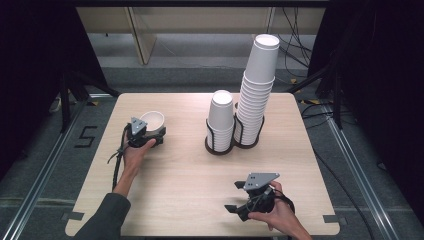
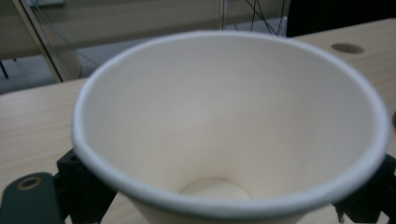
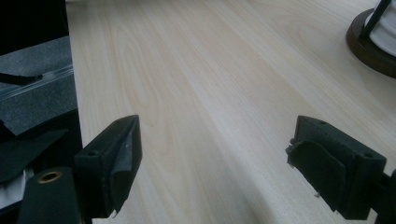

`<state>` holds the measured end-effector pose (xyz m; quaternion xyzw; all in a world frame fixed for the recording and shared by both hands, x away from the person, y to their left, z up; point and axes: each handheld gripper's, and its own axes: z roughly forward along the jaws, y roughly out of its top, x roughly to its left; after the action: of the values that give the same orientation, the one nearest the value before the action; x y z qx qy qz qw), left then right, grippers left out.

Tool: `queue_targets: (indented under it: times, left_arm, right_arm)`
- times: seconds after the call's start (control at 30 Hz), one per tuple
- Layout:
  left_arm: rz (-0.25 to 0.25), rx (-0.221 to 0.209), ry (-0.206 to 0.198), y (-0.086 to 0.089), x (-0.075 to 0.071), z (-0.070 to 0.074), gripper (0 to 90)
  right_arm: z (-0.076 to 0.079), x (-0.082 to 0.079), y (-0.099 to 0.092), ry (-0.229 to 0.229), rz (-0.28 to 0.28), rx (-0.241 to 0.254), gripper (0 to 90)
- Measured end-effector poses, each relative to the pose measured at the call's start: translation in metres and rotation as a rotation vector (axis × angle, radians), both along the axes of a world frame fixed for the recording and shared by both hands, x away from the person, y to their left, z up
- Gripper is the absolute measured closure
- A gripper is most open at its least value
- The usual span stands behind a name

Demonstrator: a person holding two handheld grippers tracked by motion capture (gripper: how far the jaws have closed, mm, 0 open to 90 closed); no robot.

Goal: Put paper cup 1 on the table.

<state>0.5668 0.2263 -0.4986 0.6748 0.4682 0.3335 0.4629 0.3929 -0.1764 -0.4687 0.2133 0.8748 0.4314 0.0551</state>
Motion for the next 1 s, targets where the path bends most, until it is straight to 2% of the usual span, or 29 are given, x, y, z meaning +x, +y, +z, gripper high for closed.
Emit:
queue_targets:
  times: [0.03,0.07,0.1,0.33,0.37,0.4,0.53,0.6,0.8,1.0]
  left_arm:
    - [-0.001,-0.006,-0.004,0.001,0.000,-0.002,11.2]
    - [-0.008,-0.012,0.000,0.001,-0.001,-0.003,12.5]
    - [-0.008,-0.015,0.004,0.002,-0.002,-0.004,14.6]
    - [-0.008,-0.008,0.034,0.004,-0.008,-0.005,14.6]
    - [-0.010,-0.018,0.037,0.005,-0.009,-0.005,14.6]
    - [-0.012,-0.020,0.041,0.005,-0.011,-0.005,14.6]
    - [-0.007,-0.018,0.060,0.009,-0.017,-0.008,14.6]
    - [-0.006,-0.032,0.073,0.010,-0.022,-0.008,14.6]
    - [0.009,-0.056,0.087,0.014,-0.046,-0.001,14.6]
    - [0.002,-0.070,0.050,0.014,-0.080,0.018,14.6]
  right_arm:
    - [0.000,-0.002,0.000,0.028,-0.013,0.004,17.5]
    - [0.000,0.000,0.000,0.001,0.001,0.005,17.5]
    - [0.000,0.000,0.000,-0.002,0.003,0.006,17.5]
    - [0.000,0.000,-0.001,-0.004,0.001,0.000,17.5]
    - [0.000,-0.002,0.000,0.028,-0.005,0.004,17.5]
    - [0.000,-0.002,0.000,0.031,-0.005,0.003,17.4]
    - [0.001,-0.001,-0.002,0.012,-0.010,0.004,17.5]
    - [0.001,-0.001,-0.002,0.011,-0.016,0.005,17.4]
    - [0.001,0.000,-0.004,0.004,-0.019,0.010,17.3]
    - [0.001,0.001,-0.005,0.011,-0.018,0.008,17.3]
